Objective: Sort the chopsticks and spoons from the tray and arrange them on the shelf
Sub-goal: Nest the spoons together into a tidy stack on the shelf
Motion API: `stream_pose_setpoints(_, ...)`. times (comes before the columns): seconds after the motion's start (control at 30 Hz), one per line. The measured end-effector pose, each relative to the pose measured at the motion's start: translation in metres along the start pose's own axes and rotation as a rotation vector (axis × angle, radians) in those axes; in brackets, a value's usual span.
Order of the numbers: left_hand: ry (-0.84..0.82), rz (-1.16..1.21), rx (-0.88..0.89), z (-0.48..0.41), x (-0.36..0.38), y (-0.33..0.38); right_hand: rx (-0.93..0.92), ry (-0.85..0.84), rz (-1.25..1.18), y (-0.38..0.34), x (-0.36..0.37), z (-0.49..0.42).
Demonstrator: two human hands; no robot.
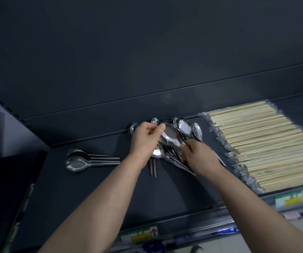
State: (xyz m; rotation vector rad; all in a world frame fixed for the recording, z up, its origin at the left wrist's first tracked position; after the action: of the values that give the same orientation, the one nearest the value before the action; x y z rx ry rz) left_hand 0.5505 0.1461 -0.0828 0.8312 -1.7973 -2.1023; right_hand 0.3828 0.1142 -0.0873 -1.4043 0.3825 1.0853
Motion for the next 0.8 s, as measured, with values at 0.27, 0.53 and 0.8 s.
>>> stream_pose_setpoints(0.27,-0.056,-0.966,-0.081,0.001,-0.013,-0.023,0.015,0.001,-0.086,0.011,-0.002,-0.001)
stream_pose_setpoints(0.53,-0.070,-0.341,0.061,0.009,-0.030,-0.008,-0.007,-0.191,-0.251,-0.013,0.013,-0.004)
stream_pose_setpoints(0.8,0.067,-0.296,0.120,0.016,-0.066,-0.018,-0.082,-0.358,-0.453,-0.049,0.042,0.011)
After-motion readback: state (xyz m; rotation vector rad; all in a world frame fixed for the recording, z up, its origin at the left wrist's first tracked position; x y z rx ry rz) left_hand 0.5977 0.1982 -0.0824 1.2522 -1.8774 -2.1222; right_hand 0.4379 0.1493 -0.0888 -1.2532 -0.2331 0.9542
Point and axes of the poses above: each hand's wrist, its own z-axis away from the middle knuckle, its own x-axis out of the palm, y = z × x, the point moved 5 cm from there along -z, towards the middle knuckle, and after that the axes turned 2 degrees about x, right-handed, at the moved point
